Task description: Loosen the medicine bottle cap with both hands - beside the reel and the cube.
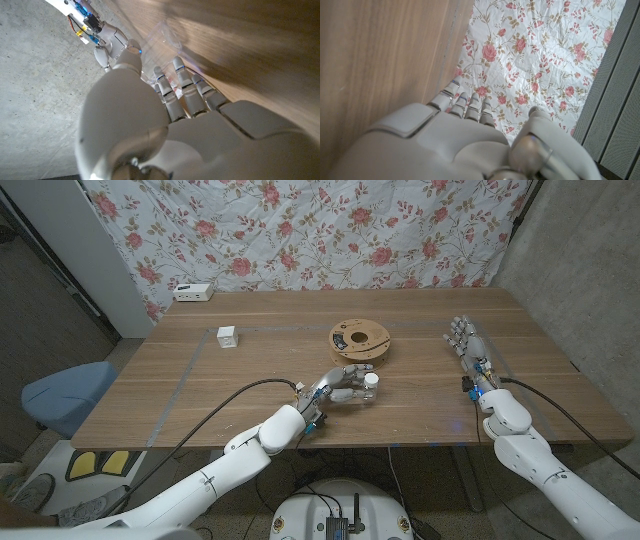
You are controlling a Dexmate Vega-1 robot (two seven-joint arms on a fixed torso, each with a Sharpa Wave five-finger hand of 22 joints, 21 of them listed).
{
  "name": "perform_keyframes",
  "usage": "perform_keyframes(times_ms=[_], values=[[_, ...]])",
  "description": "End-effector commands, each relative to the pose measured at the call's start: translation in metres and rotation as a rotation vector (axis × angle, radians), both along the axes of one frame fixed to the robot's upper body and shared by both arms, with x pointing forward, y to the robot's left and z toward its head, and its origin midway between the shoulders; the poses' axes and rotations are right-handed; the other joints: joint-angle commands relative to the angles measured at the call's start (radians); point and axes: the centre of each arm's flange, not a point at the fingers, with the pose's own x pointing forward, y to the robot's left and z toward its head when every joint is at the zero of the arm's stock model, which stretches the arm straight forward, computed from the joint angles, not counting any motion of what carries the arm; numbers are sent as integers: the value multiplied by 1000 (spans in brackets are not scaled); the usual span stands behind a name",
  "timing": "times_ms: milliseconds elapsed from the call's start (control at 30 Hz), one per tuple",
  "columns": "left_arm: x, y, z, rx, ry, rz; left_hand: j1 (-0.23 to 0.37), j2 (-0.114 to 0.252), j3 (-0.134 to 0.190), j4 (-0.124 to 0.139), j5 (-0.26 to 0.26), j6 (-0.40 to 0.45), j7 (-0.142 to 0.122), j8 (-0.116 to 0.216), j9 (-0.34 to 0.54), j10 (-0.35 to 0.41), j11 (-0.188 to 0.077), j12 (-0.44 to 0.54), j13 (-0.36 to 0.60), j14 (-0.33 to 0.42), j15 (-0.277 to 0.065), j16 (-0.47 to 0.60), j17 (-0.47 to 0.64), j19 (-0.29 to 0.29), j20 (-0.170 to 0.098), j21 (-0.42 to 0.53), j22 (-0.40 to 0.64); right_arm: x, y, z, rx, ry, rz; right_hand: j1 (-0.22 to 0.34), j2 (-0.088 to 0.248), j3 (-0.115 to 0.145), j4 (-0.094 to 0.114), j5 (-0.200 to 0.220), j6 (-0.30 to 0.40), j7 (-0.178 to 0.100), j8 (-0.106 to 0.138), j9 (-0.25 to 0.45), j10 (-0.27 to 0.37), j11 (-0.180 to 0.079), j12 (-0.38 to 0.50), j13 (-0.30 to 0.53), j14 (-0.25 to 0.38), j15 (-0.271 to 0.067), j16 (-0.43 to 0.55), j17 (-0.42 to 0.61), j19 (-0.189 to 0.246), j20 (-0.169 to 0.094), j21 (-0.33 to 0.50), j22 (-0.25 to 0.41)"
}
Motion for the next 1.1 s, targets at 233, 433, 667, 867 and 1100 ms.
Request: perform_keyframes(times_ms=[233,433,667,867,1100], values=[[-2,-2,18,-45,-9,-22,33,8,-19,3,-10,41,18,-3,2,15,6,-13,6,36,-153,-11,2,137,76,23,1,-6,6,10,-79,16,-7,-3,5,1,-3,-1,3,0,6,3,1,-1,1,1,2,-13,5,3,-2,-39,1,2],[-4,-5,22,-58,-16,-20,41,14,-22,4,-11,51,28,-3,3,21,8,-13,7,48,-152,-10,2,183,94,28,1,-11,9,10,-102,22,-15,-3,5,2,-4,-1,4,0,6,3,0,-2,1,1,2,-13,5,3,-2,-39,1,2],[-3,-11,29,-56,-28,-24,45,19,-23,4,-11,61,31,-3,3,31,7,-10,6,64,-151,-11,-1,174,62,16,0,-19,13,17,-170,43,-30,-3,5,2,-4,-1,4,1,6,3,1,-1,1,1,1,-12,5,3,-3,-39,1,2],[-6,-14,35,-53,-37,-15,47,21,-24,5,-12,62,31,-5,3,32,7,-11,7,69,-151,-13,-3,174,63,12,0,-27,15,24,-212,41,-42,-3,5,2,-5,-1,5,1,6,3,0,-2,1,1,0,-12,4,3,-3,-38,1,2],[-9,-15,44,-41,-62,-10,47,24,-24,6,-12,64,30,-6,3,35,5,-11,6,75,-149,-17,-4,160,41,2,0,-35,20,31,-265,46,-56,-1,4,3,-7,-2,8,6,7,3,2,5,1,1,0,-12,4,2,-4,-38,1,2]])
